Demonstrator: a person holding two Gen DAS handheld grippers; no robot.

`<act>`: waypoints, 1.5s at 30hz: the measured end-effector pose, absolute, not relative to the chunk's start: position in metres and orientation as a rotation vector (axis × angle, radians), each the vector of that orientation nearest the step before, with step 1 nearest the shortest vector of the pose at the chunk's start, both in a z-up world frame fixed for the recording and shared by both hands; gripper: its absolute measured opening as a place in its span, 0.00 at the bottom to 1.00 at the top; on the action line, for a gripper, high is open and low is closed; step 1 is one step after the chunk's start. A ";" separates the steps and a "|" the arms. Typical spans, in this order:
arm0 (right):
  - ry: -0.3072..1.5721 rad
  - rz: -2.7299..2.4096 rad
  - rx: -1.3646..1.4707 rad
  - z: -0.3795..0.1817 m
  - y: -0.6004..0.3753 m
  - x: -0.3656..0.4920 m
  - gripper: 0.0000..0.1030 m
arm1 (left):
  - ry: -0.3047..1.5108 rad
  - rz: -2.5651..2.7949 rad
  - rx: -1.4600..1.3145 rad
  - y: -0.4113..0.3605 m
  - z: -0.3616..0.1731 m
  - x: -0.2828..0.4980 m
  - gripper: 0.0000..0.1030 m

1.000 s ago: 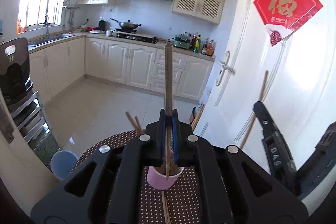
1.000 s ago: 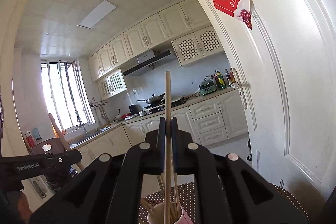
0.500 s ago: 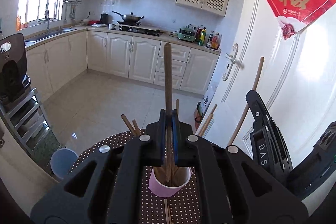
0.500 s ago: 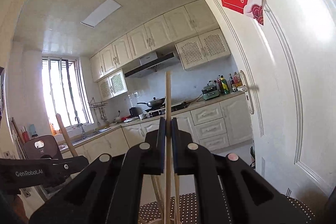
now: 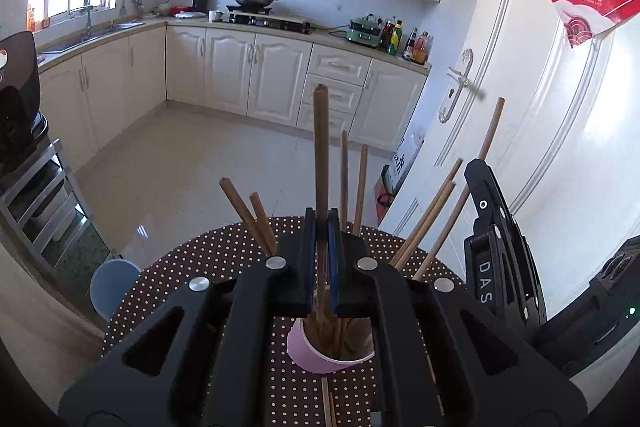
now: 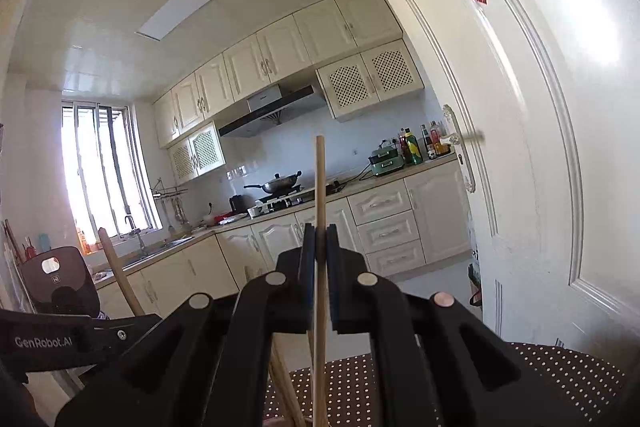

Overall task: Organize utensils
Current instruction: 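Lower both held chopsticks into the pink cup from above, then open both grippers and raise them away from the pink cup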

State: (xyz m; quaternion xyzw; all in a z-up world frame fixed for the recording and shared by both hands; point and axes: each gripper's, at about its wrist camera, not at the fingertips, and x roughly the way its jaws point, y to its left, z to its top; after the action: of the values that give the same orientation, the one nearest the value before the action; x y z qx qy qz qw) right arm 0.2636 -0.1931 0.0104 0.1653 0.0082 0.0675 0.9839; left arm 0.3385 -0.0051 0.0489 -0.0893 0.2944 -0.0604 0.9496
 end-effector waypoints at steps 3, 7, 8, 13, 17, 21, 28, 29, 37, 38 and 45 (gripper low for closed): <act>0.036 0.127 0.336 0.003 -0.192 0.267 0.04 | 0.622 -0.126 -0.187 -0.004 0.039 0.345 0.06; 0.066 0.119 0.341 -0.007 -0.193 0.269 0.04 | 0.641 -0.134 -0.197 -0.003 0.029 0.349 0.06; 0.074 0.119 0.338 -0.008 -0.192 0.269 0.04 | 0.647 -0.136 -0.196 -0.004 0.027 0.351 0.06; 0.117 0.119 0.318 -0.017 -0.187 0.270 0.04 | 0.620 -0.129 -0.181 -0.005 0.018 0.349 0.06; 0.146 0.126 0.302 -0.021 -0.182 0.269 0.04 | 0.604 -0.139 -0.177 -0.003 0.017 0.348 0.06; 0.163 0.131 0.297 -0.022 -0.182 0.265 0.05 | 0.584 -0.153 -0.161 -0.005 0.016 0.345 0.06; 0.208 0.161 0.339 -0.021 -0.197 0.262 0.37 | 0.590 -0.124 -0.119 -0.008 0.013 0.345 0.10; 0.209 0.162 0.352 -0.020 -0.200 0.260 0.45 | 0.597 -0.124 -0.116 -0.008 0.012 0.345 0.12; 0.186 0.132 0.335 -0.009 -0.219 0.238 0.66 | 0.533 -0.104 -0.077 -0.009 0.019 0.330 0.60; 0.184 0.127 0.331 -0.008 -0.221 0.236 0.67 | 0.532 -0.105 -0.075 -0.010 0.020 0.329 0.60; 0.150 0.080 0.278 -0.006 -0.228 0.215 0.79 | 0.533 -0.093 -0.051 -0.013 0.016 0.314 0.60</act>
State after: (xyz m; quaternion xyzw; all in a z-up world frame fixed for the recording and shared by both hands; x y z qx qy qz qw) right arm 0.2149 -0.2283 -0.0058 0.1385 0.0745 0.0400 0.9867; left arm 0.3141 -0.0133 0.0160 -0.0250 0.2633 -0.0457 0.9633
